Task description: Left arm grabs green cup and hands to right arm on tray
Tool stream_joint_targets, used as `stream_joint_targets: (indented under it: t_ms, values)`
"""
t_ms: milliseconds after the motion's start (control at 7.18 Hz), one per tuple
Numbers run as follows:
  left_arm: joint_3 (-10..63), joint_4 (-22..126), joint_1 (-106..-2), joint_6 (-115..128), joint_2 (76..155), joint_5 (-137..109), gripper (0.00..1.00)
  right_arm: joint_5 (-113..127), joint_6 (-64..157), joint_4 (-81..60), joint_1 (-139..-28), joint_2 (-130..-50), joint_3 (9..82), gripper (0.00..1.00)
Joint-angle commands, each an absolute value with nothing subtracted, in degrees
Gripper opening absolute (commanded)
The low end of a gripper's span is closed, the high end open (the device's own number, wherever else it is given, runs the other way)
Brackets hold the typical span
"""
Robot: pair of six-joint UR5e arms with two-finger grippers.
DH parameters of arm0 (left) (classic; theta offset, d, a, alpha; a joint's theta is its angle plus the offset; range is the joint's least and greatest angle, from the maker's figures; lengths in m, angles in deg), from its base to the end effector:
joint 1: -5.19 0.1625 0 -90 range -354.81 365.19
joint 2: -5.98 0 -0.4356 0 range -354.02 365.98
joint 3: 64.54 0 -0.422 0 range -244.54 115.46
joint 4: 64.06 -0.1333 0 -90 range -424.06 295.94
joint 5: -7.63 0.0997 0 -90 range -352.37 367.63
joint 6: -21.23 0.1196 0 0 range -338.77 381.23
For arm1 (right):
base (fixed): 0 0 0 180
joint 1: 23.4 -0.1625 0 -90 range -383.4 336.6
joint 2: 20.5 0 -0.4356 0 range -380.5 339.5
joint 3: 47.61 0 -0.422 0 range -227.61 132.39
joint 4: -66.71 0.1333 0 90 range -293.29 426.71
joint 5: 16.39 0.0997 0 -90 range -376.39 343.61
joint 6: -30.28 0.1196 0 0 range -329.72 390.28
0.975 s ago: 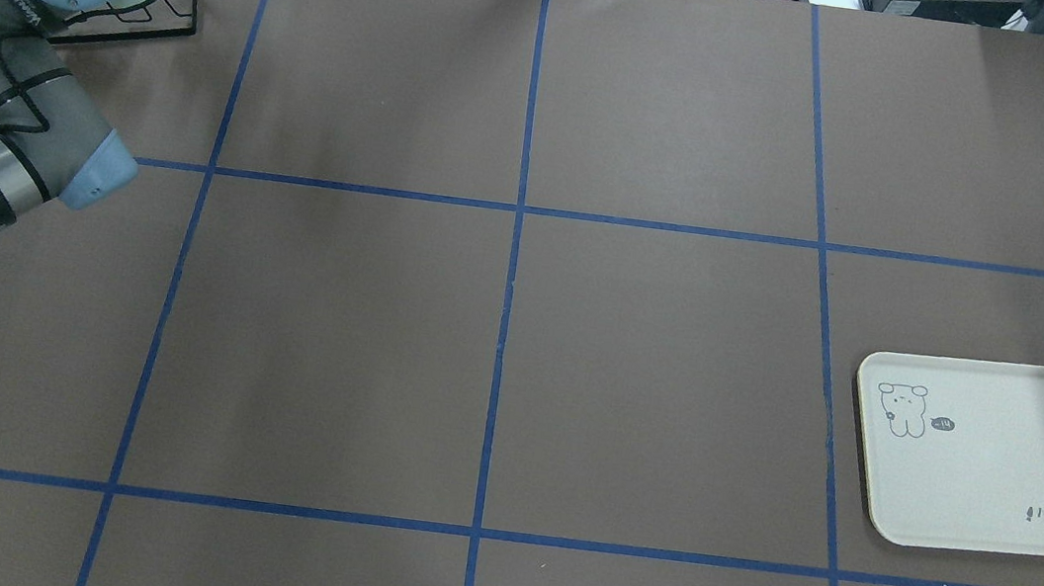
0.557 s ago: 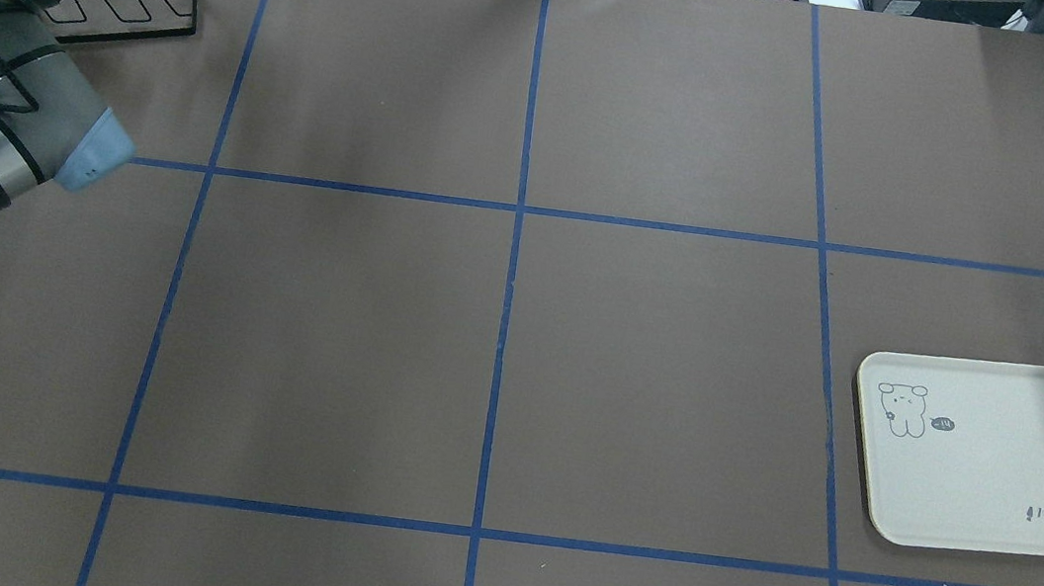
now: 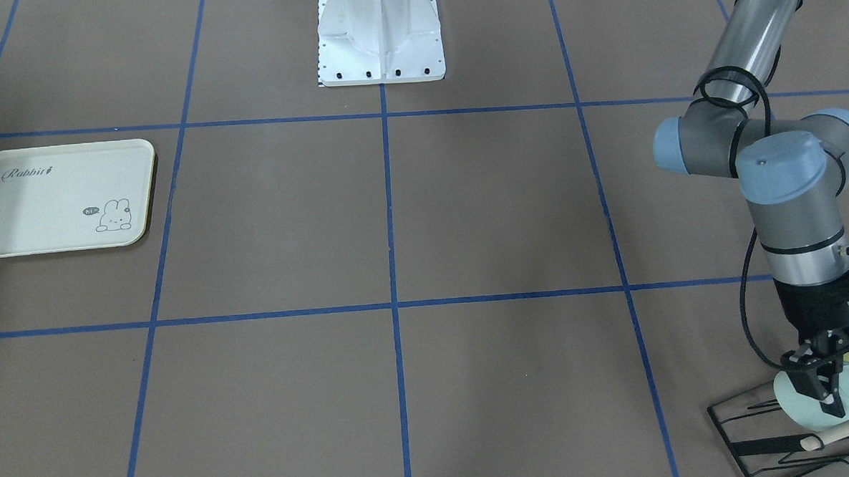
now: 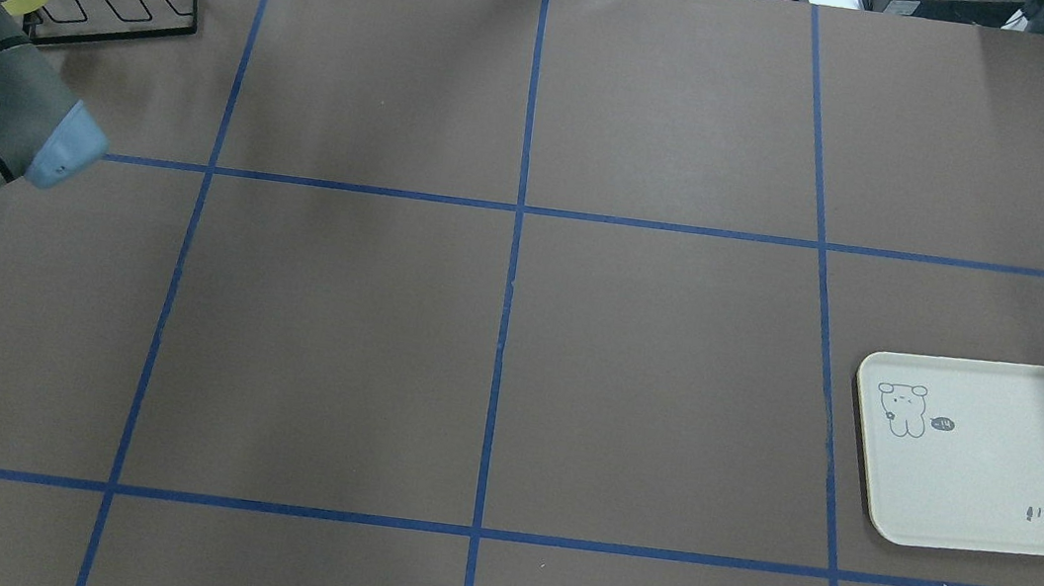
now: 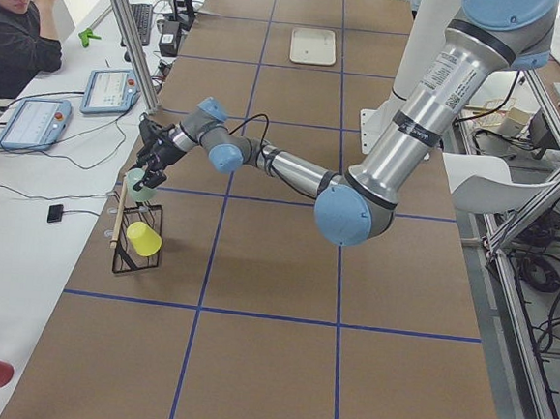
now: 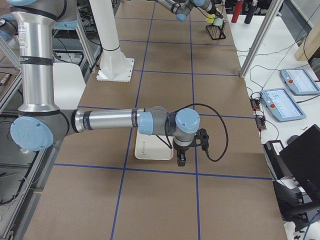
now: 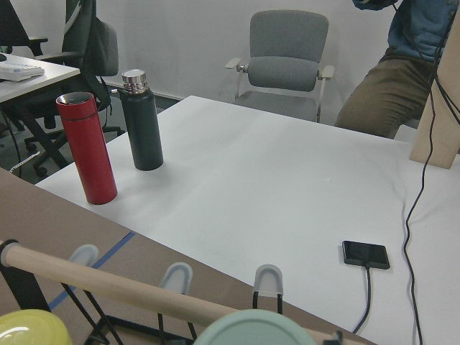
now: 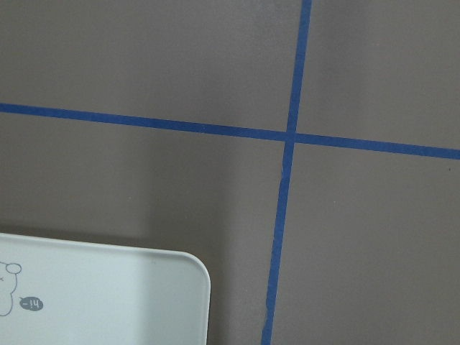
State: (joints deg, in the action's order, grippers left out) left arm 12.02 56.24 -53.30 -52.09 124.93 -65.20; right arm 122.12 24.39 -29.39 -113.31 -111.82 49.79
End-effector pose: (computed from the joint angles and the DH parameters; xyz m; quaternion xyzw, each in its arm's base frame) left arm 0.2581 -0.7437 0.4390 0.3437 0.2211 -0.3793 0.8301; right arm 0.0429 -0.5093 0.6326 0.0206 -0.4103 -0.0475 0.9105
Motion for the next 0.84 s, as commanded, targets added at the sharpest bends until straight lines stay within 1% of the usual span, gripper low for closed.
stream_joint_targets:
  t_ms: [0,278,696]
  values:
    - [19.5,55.4,-55.6,-48.2,121.2,-65.3,0.17,122.0,24.5,-29.4,-113.3,-111.7,50.2,1.0]
    - [22.6,55.3,-58.8,-44.2,120.5,-65.5,0.17,121.8,24.5,-29.4,-113.3,-111.1,51.6,1.0]
    - [27.7,53.2,-59.2,-46.8,121.2,-70.2,0.17,122.1,24.8,-27.8,-113.3,-108.8,51.2,1.0]
